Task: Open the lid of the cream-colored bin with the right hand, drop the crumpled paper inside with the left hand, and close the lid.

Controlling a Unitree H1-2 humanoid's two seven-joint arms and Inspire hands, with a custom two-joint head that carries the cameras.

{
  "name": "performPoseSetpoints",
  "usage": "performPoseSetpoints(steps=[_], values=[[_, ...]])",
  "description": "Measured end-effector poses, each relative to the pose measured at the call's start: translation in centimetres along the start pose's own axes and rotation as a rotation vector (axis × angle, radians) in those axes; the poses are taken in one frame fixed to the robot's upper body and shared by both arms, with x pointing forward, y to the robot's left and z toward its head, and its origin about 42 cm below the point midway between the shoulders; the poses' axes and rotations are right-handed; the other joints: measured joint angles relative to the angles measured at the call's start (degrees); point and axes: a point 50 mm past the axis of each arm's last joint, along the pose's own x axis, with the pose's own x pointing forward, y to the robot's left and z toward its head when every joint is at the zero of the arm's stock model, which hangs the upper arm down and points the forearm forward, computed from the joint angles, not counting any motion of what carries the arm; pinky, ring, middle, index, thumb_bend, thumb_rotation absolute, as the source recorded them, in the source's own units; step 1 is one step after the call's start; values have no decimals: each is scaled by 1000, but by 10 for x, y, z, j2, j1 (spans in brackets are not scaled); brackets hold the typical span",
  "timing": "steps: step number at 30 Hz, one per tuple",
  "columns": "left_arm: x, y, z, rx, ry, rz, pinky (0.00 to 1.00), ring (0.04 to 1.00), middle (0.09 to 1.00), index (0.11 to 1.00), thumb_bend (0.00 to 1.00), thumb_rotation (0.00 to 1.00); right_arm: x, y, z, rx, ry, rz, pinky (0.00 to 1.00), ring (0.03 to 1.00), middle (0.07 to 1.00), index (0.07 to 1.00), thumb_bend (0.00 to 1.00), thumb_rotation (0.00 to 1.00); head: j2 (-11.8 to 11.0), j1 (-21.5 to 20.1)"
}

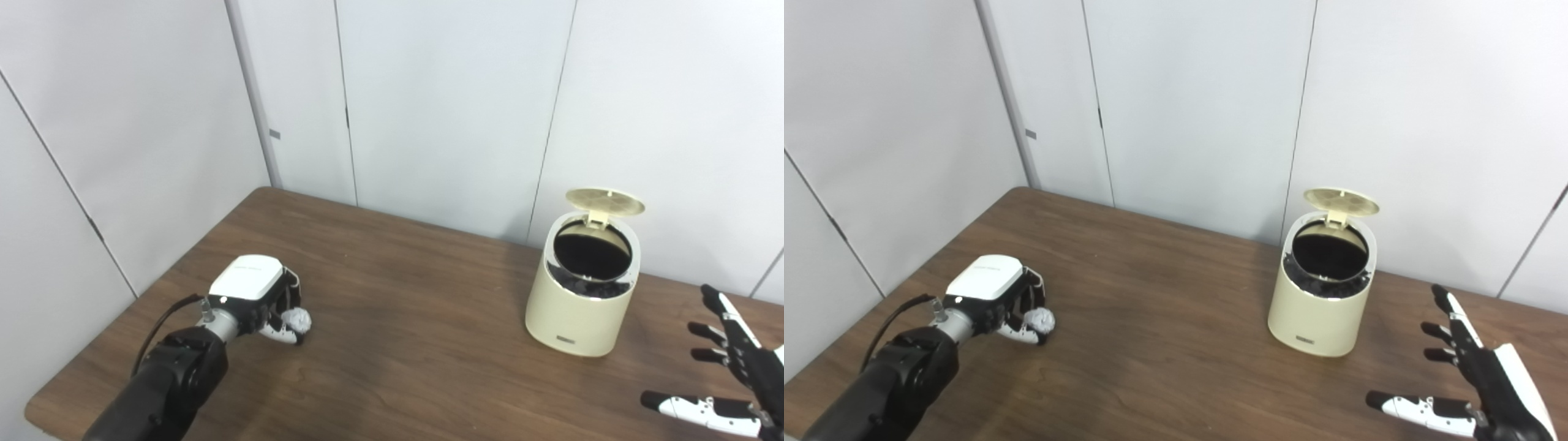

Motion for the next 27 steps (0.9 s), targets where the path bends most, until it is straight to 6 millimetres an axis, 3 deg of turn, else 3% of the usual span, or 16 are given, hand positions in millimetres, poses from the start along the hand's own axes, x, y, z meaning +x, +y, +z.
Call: performPoseSetpoints(steps=[5,7,13,16,20,27], values=[[0,0,2,-4,-14,20,229,294,473,487,525,0,0,0,0,3,-1,1,741,867,979,970,734,113,0,0],[-1,0,3,-13,-25,27,253,320,412,505,518,0,0,0,0,3,-1,1,733,864,976,969,730,117,0,1],[-10,4,9,-20,-46,48,265,335,400,508,517,0,0,0,0,0,-3,0,731,859,975,966,724,127,-2,1],[-14,13,17,-27,-67,90,301,355,455,532,501,0,0,0,0,-1,-3,-1,728,859,975,963,718,109,-2,1],[-18,29,20,-27,-73,180,254,342,441,539,494,0,0,0,0,-7,0,-4,726,860,971,962,722,116,-3,-1],[-22,48,35,-50,-82,343,213,407,495,486,505,0,1,0,-1,-6,1,-4,717,857,974,964,720,131,-4,-3]])
